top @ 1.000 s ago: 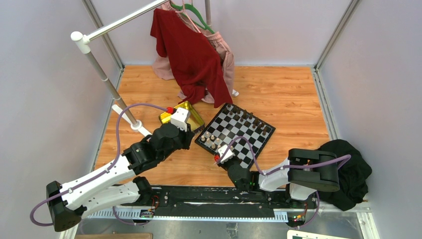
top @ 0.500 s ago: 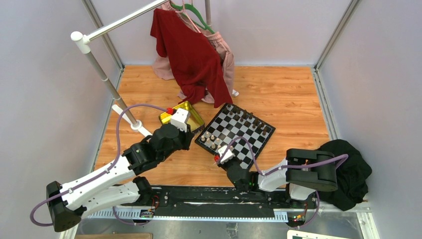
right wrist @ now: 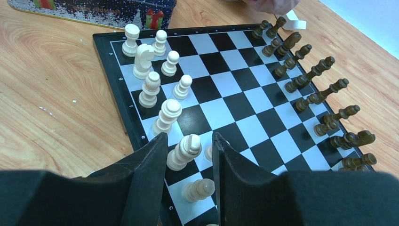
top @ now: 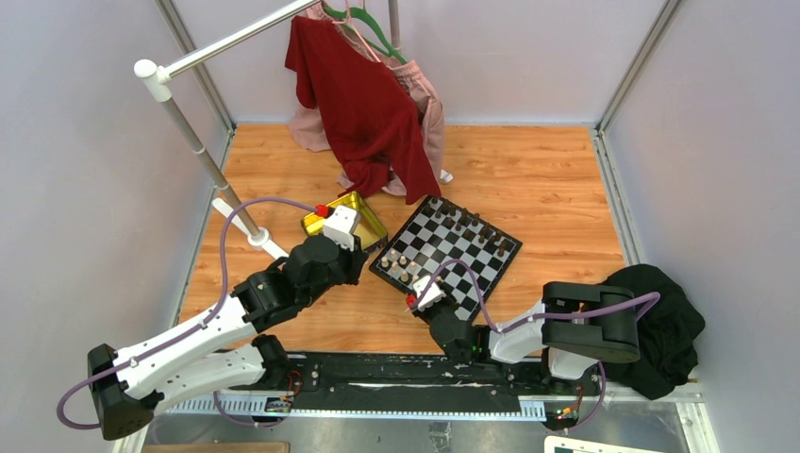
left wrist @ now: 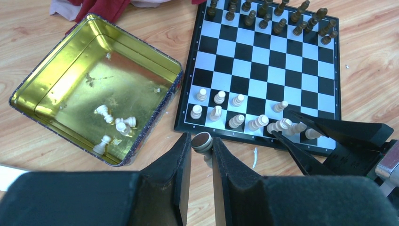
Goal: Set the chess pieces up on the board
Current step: Place the chess piece on the chessboard.
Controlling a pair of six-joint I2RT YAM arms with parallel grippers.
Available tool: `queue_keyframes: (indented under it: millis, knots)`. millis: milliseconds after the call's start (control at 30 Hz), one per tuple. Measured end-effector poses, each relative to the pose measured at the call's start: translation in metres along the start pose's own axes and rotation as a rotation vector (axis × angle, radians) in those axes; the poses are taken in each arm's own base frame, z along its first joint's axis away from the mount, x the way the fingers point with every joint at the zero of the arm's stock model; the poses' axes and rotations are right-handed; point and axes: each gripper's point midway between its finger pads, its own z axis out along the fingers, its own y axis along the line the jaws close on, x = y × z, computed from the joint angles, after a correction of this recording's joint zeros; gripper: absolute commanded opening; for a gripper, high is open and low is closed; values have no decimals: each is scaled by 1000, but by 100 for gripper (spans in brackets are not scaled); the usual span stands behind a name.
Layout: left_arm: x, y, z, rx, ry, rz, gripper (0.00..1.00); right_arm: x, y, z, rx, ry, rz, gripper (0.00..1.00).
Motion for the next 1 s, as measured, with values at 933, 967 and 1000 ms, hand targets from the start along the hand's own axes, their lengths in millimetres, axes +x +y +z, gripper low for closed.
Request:
queue_keyframes:
  millis: [933, 967, 1000]
  knots:
    - [-26, -19, 9, 2, 8, -118, 0, -120, -9, -39, -161, -238, 71, 43]
    - [-26, -21, 12, -1, 19, -129, 0, -125, -8, -42, -185, -248, 76, 43]
    - [-25, -23, 16, -5, 33, -140, 0, -130, -8, -44, -206, -257, 82, 43]
